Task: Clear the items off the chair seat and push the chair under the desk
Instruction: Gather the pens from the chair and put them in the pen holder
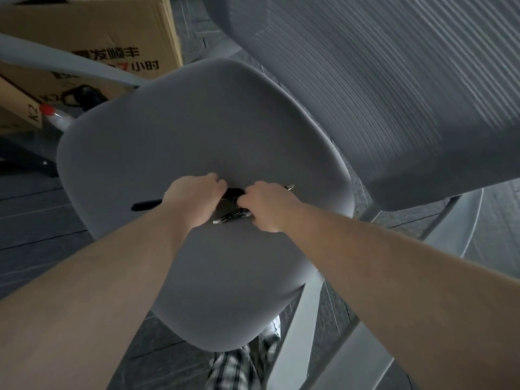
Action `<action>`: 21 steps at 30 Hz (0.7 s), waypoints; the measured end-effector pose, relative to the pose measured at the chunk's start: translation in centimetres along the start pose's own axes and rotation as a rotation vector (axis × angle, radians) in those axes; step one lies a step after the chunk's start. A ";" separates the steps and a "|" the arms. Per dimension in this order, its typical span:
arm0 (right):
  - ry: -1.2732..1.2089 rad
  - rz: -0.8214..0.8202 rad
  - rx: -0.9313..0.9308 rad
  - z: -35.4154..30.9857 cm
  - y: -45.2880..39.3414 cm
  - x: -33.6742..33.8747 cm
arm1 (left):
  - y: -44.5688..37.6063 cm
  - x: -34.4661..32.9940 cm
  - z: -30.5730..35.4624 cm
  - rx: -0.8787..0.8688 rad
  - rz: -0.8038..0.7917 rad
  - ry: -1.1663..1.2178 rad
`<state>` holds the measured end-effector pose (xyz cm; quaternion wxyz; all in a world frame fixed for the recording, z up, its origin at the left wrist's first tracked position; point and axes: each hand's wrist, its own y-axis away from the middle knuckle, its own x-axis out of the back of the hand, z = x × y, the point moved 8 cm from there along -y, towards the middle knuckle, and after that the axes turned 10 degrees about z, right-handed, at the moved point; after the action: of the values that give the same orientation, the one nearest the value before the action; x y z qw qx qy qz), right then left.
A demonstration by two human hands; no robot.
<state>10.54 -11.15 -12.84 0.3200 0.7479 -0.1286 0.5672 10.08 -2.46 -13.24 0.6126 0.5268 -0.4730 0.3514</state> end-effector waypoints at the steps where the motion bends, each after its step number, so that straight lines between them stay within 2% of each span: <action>1: -0.004 0.007 -0.007 0.1 0.0 0.1 | 0.0 -0.1 0.0 0.007 -0.001 0.006; 8: 0.010 0.061 -0.118 1.8 -0.2 1.9 | 0.1 1.4 -1.5 0.058 0.092 0.063; 13: -0.081 0.038 -0.166 1.4 -0.5 3.5 | 0.5 3.5 -4.2 0.242 0.166 0.213; 16: -0.117 0.050 -0.155 0.3 -0.7 5.8 | 1.7 5.1 -6.2 0.322 0.168 0.267; 21: -0.070 0.091 -0.059 -2.8 -1.7 11.4 | 5.5 8.9 -9.7 0.348 0.191 0.145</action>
<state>13.03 -6.13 -2.38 0.3112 0.7508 -0.1903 0.5507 9.76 7.50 -3.05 0.5088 0.5508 -0.4074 0.5213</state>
